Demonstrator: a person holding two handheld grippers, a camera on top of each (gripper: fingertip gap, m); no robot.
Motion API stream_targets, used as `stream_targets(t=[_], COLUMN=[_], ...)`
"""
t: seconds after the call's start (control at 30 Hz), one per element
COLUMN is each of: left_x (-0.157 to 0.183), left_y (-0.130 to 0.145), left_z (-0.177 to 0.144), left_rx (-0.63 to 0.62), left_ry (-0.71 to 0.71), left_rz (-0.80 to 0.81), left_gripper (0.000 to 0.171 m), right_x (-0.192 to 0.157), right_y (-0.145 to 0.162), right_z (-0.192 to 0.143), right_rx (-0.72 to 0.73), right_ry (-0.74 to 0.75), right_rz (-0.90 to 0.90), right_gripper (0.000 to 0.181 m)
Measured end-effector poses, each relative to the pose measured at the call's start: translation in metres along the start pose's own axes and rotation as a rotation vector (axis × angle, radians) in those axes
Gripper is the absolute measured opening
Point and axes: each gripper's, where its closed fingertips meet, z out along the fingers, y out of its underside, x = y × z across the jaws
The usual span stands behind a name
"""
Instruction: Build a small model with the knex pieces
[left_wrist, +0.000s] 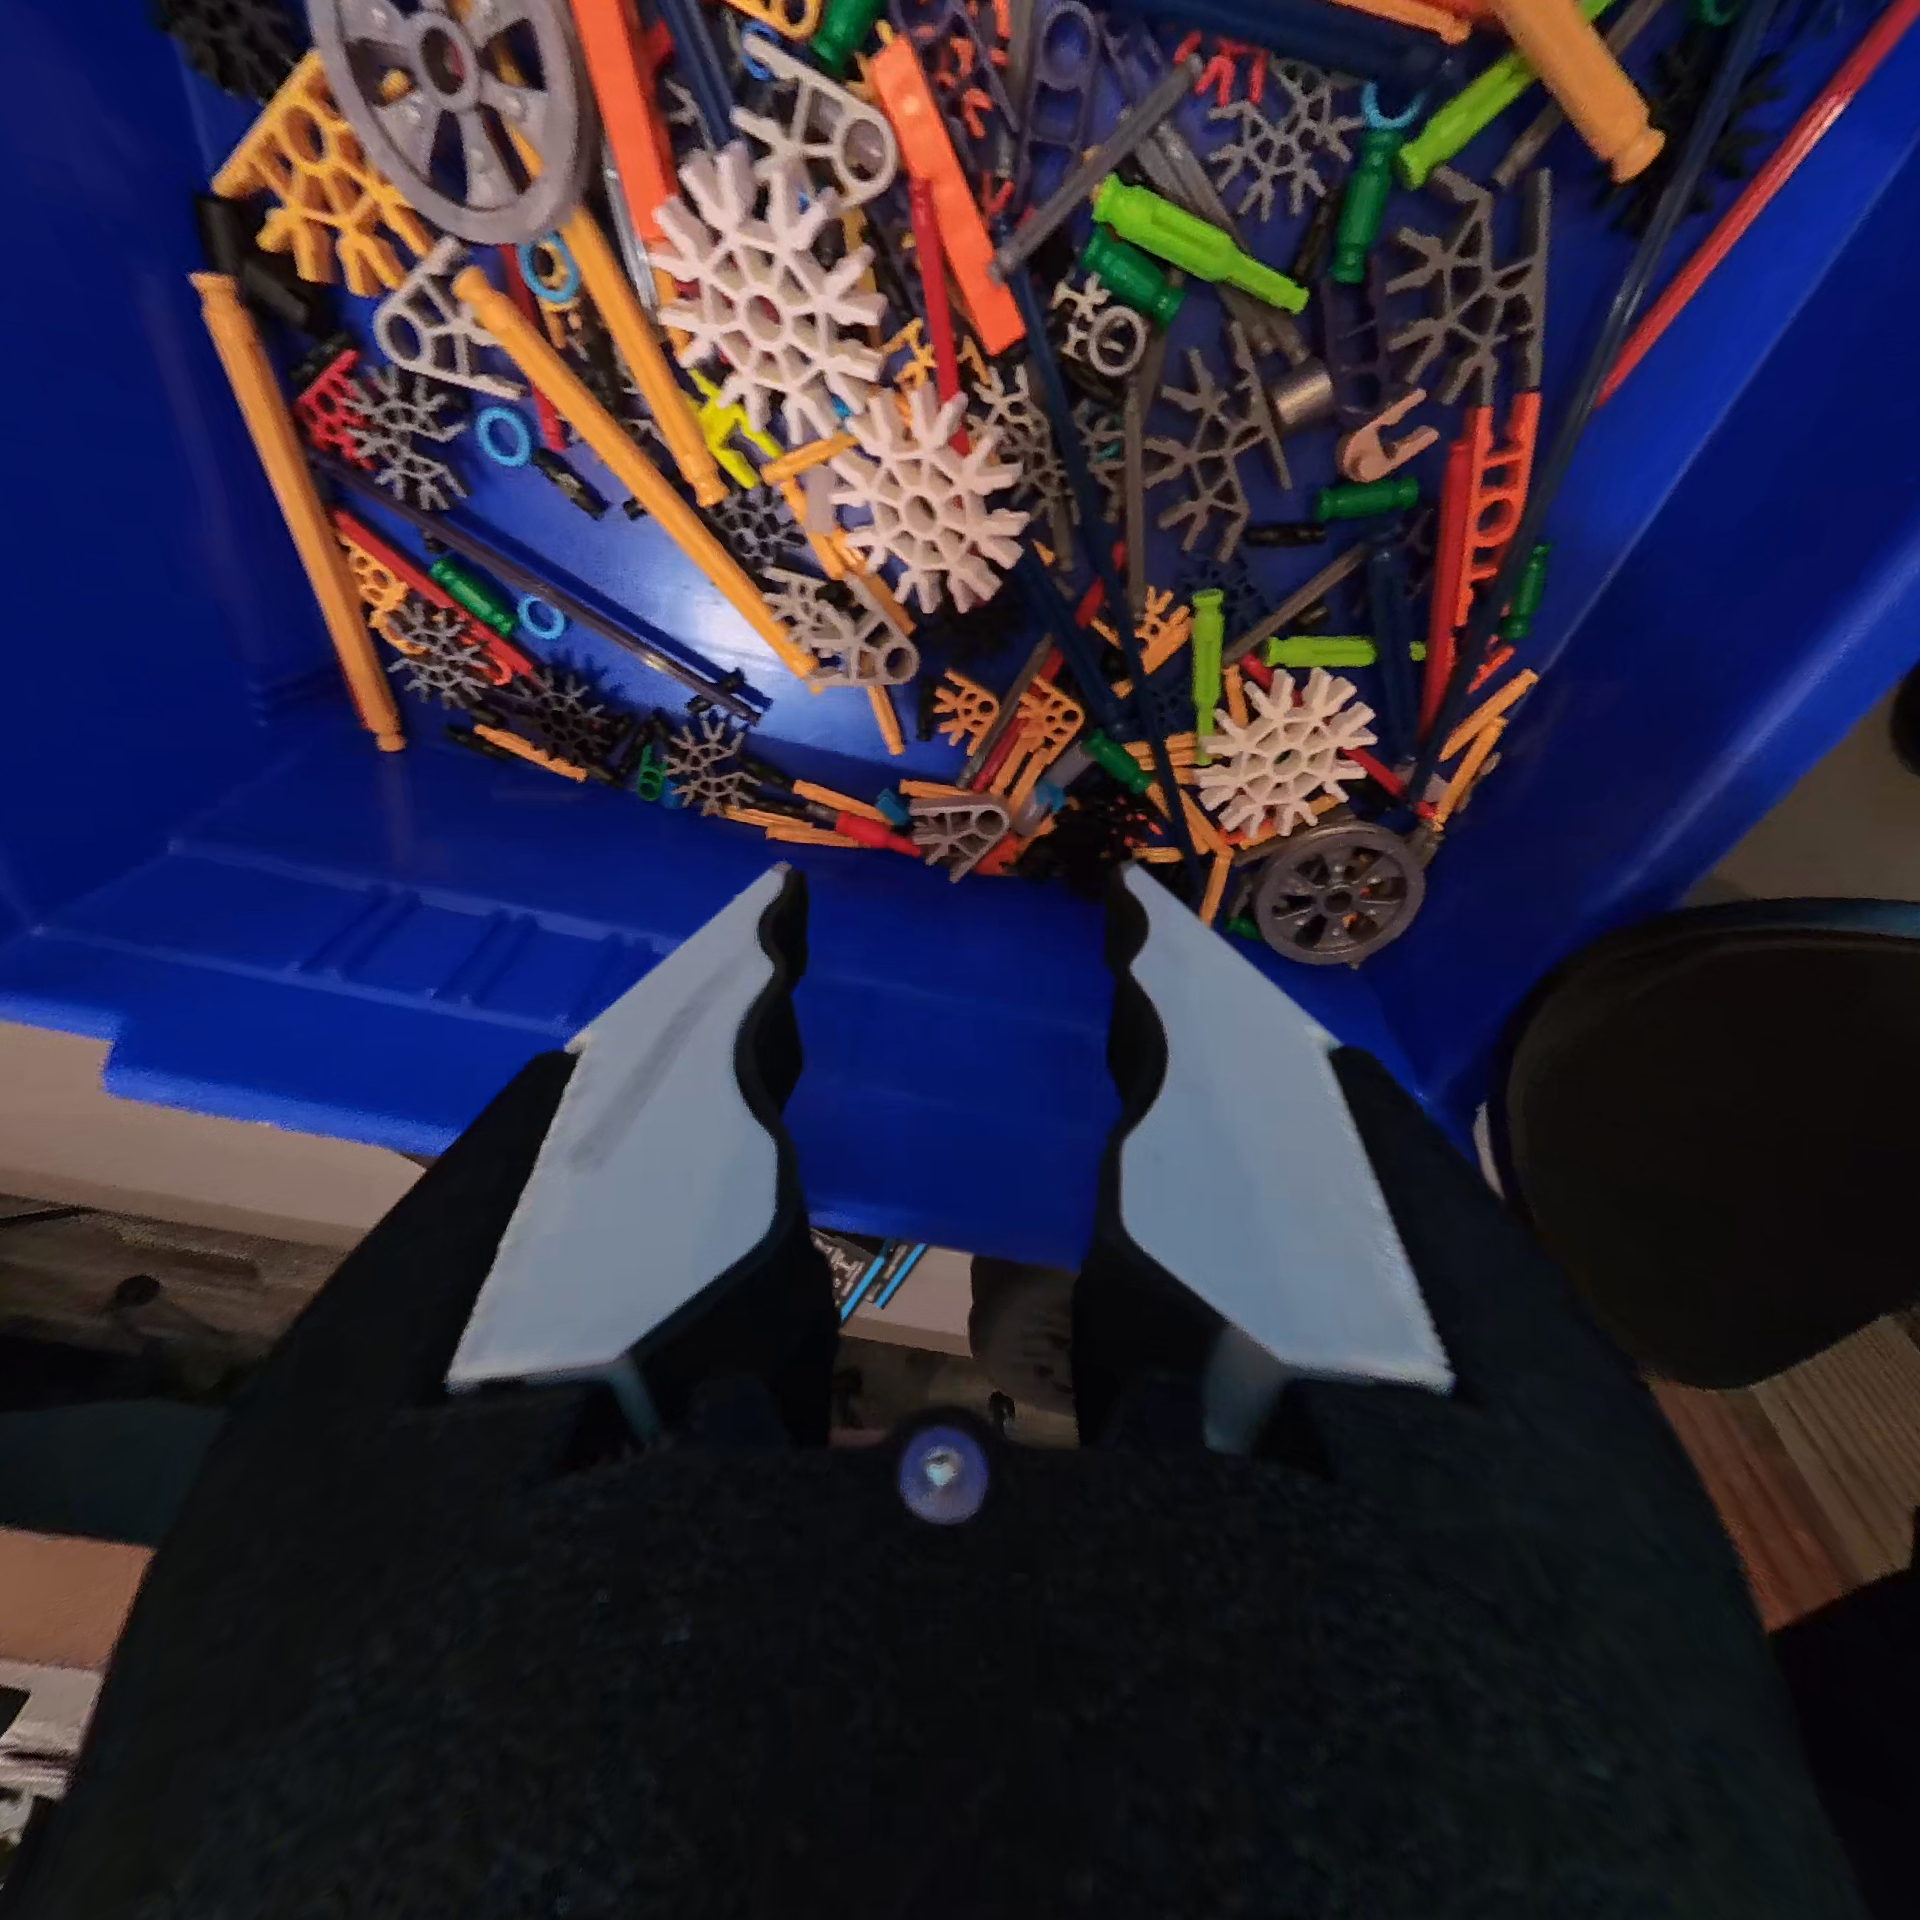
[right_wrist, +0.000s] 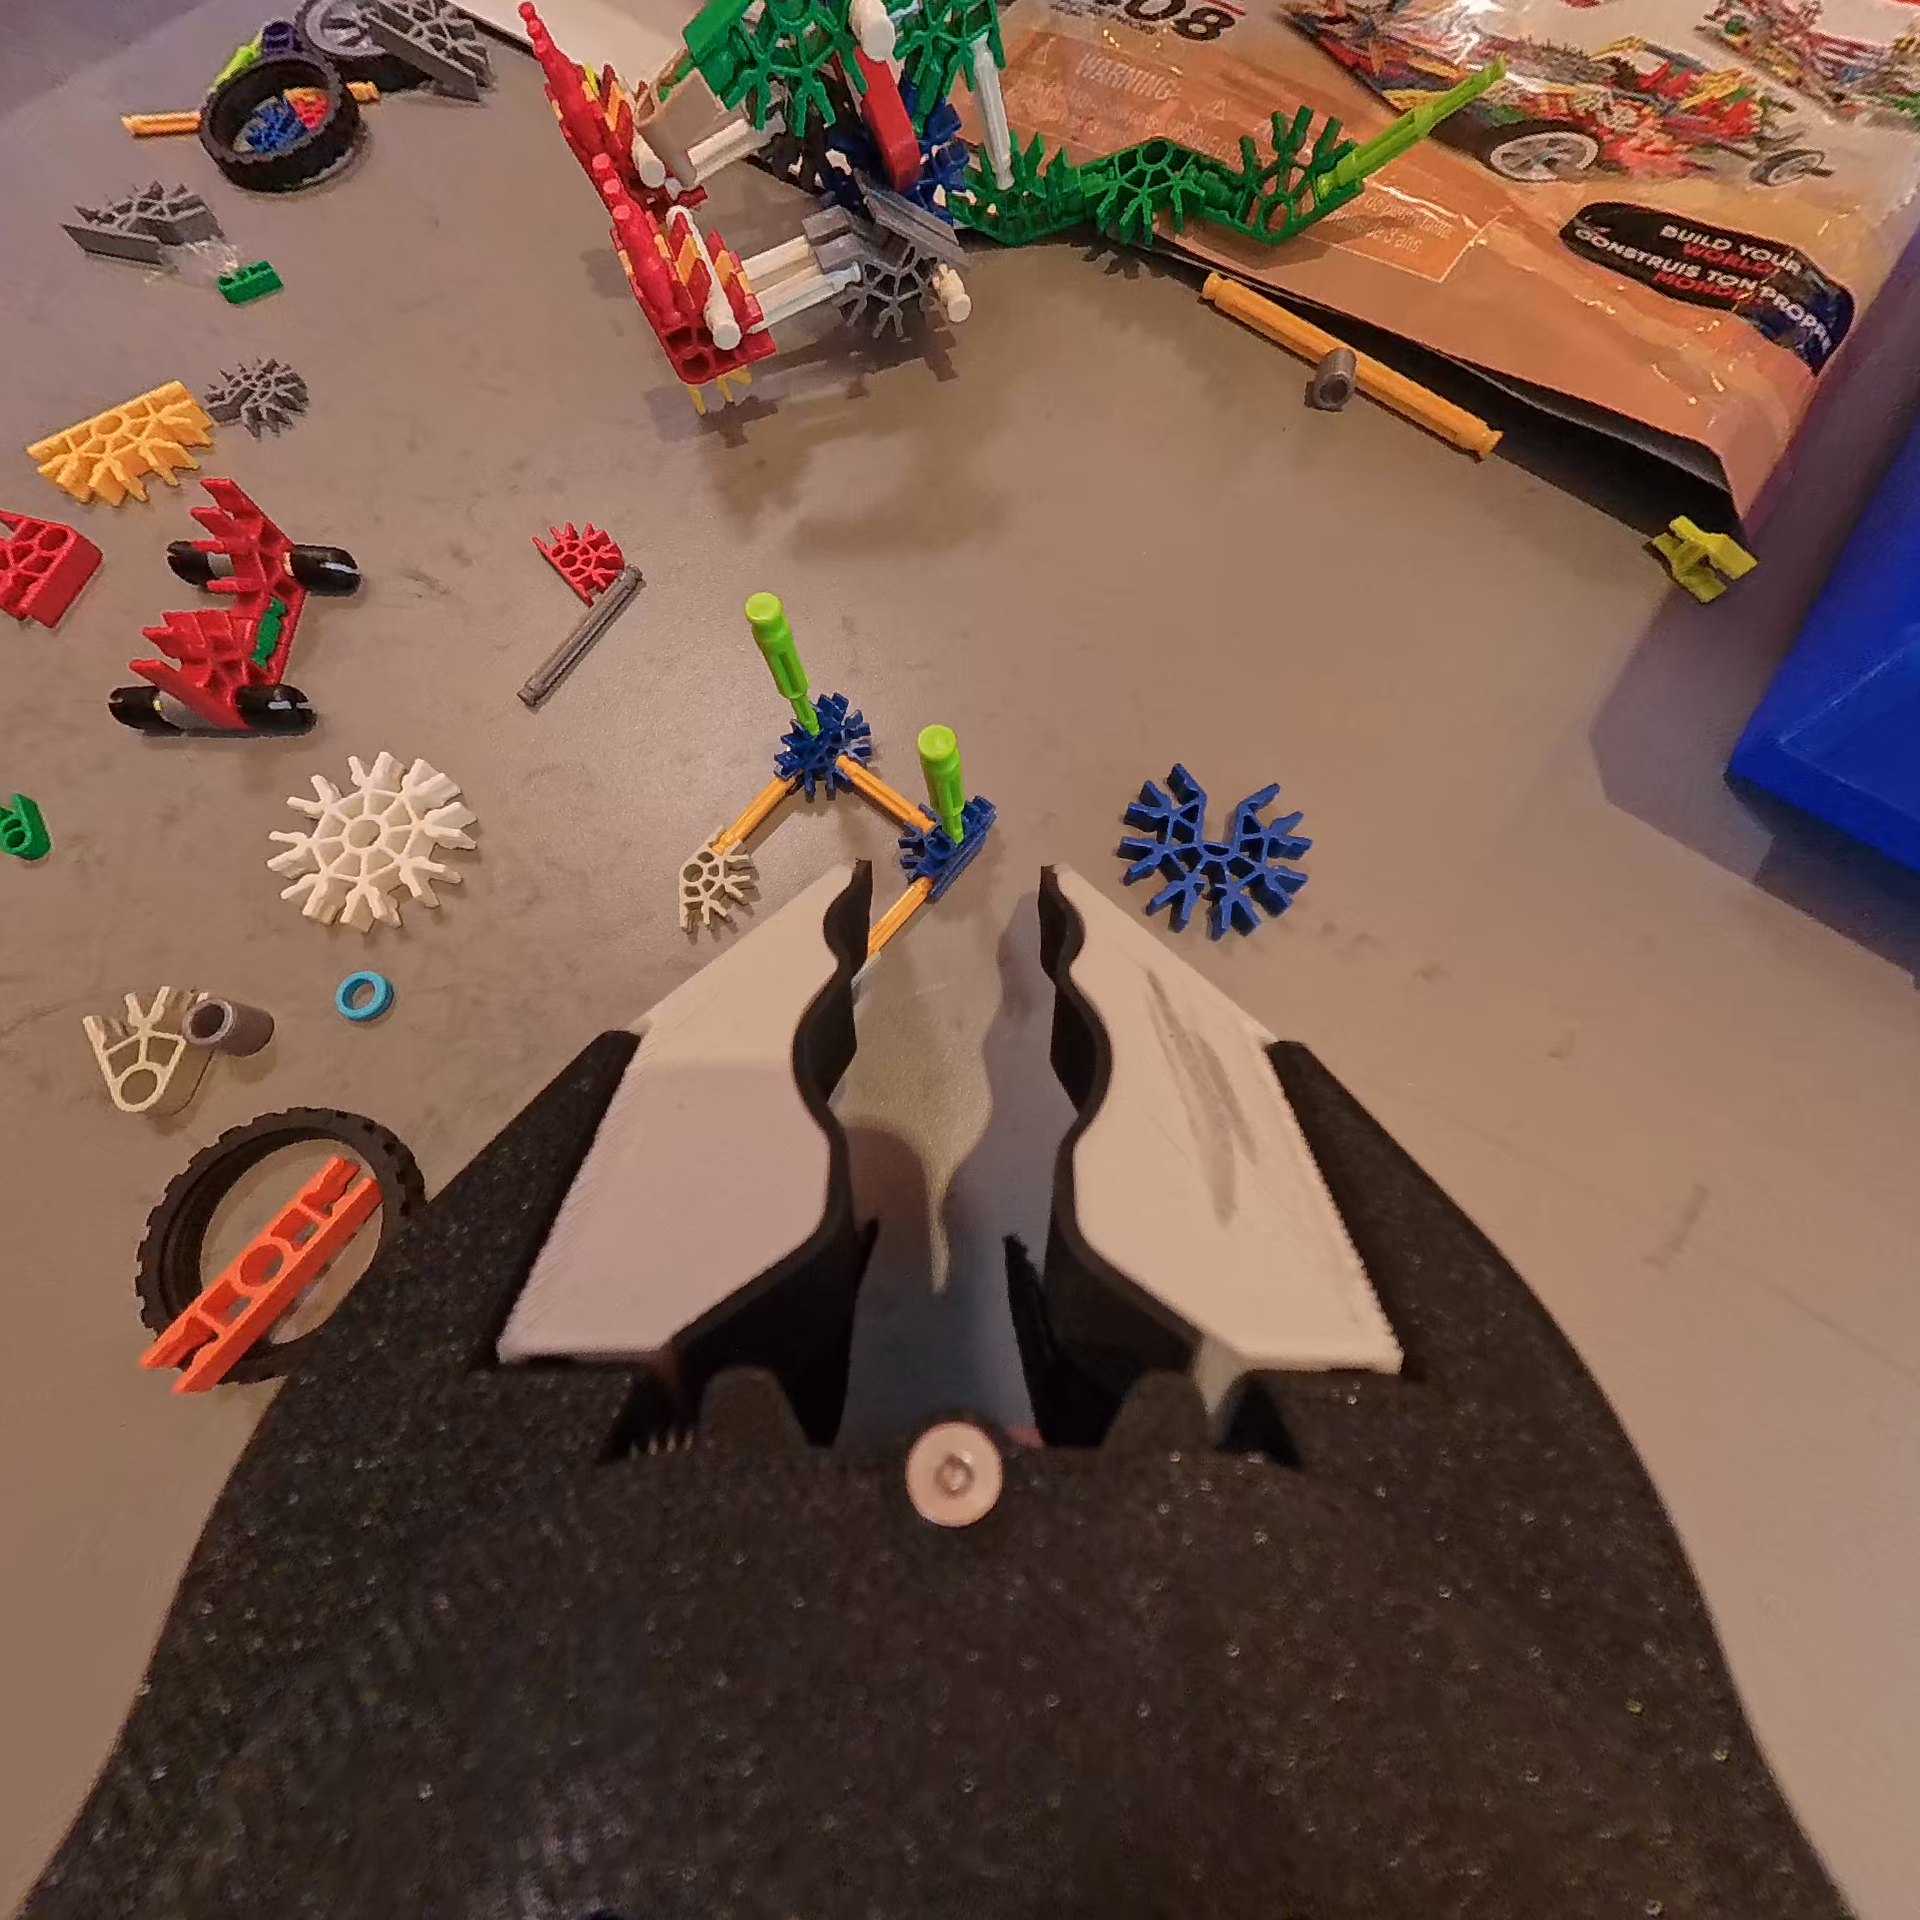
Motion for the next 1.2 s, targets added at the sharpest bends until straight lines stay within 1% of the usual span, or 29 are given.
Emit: stream_targets(t=[0.03, 0.1, 0.17, 0.27, 0.33, 0.47, 0.53, 0.63, 0.77, 0.83, 0.93, 0.97, 1.07, 1.2], left_x=[0.004, 0.011, 0.020, 0.026, 0.030, 0.032, 0.035, 0.036, 0.032, 0.028, 0.017, 0.010, -0.014, -0.023], left_y=[0.000, -0.001, -0.005, -0.007, -0.010, -0.007, -0.009, -0.010, -0.012, -0.013, -0.015, -0.018, -0.028, -0.032], left_z=[0.003, 0.008, 0.012, 0.021, 0.028, 0.041, 0.043, 0.042, 0.041, 0.040, 0.039, 0.039, 0.035, 0.029], left_rx=[-0.007, -0.019, -0.023, -0.052, -0.058, -0.113, -0.114, -0.111, -0.099, -0.091, -0.076, -0.066, -0.014, 0.031], left_ry=[0.009, 0.019, 0.033, 0.024, 0.030, 0.020, 0.042, 0.044, 0.045, 0.041, 0.025, -0.005, -0.105, -0.131], left_rz=[0.006, 0.023, 0.043, 0.067, 0.081, 0.099, 0.098, 0.101, 0.099, 0.093, 0.074, 0.072, 0.052, 0.036], left_gripper=[0.059, 0.070, 0.077, 0.091, 0.092, 0.091, 0.095, 0.091, 0.077, 0.068, 0.063, 0.057, 0.052, 0.059], right_x=[0.000, 0.000, 0.000, 0.000, 0.000, 0.000, 0.000, 0.000, -0.001, -0.001, -0.001, -0.001, -0.001, 0.000], right_y=[0.000, 0.000, 0.000, 0.000, 0.000, 0.000, 0.000, -0.001, -0.001, -0.001, 0.000, 0.000, 0.000, 0.000], right_z=[0.000, 0.000, 0.000, 0.000, 0.000, 0.000, -0.001, 0.000, -0.001, -0.001, 0.000, 0.000, 0.000, 0.000], right_rx=[0.001, 0.002, 0.001, 0.002, 0.002, 0.004, 0.005, 0.005, 0.005, 0.005, 0.004, 0.003, 0.002, 0.000], right_ry=[0.000, 0.002, 0.002, 0.002, 0.002, 0.001, 0.000, 0.000, 0.000, 0.000, 0.001, 0.001, 0.000, 0.001], right_rz=[0.000, -0.001, -0.002, -0.003, -0.003, -0.003, -0.003, -0.003, -0.004, -0.005, -0.005, -0.005, -0.004, -0.002], right_gripper=[0.032, 0.032, 0.032, 0.032, 0.032, 0.032, 0.032, 0.032, 0.032, 0.032, 0.032, 0.032, 0.032, 0.032])
